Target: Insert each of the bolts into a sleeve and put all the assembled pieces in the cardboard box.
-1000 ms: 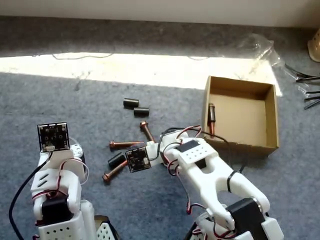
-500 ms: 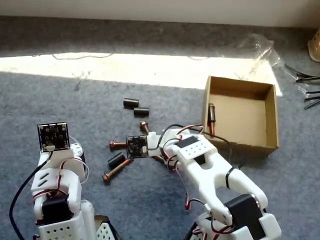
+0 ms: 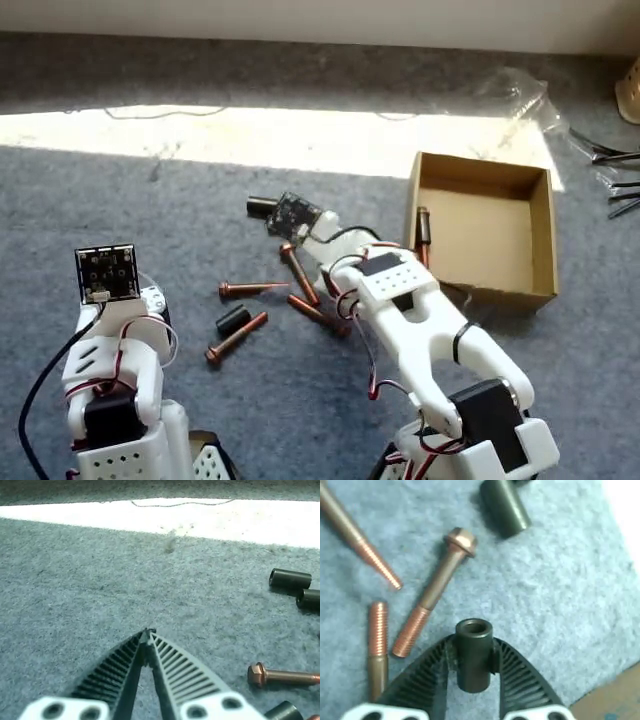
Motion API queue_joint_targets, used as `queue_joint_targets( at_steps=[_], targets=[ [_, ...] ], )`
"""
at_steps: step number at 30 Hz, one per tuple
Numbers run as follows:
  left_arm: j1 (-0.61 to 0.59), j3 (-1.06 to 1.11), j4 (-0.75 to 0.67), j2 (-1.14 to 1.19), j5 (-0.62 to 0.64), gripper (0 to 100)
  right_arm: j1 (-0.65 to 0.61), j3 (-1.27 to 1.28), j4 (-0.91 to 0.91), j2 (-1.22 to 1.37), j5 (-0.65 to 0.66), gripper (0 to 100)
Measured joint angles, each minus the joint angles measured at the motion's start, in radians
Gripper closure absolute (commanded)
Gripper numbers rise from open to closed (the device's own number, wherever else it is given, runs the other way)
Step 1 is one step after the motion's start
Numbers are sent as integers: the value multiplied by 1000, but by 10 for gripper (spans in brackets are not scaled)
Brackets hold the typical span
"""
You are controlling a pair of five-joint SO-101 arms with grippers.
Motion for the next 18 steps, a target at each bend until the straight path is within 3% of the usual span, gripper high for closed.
queue_joint_targets(
  at_steps=[8, 18],
  targets=[
    [0, 28, -25, 0, 0, 993, 20, -236, 370, 3, -181, 993],
    [0, 28, -31, 0, 0, 993, 20, -293, 396, 95, -315, 993]
  ],
)
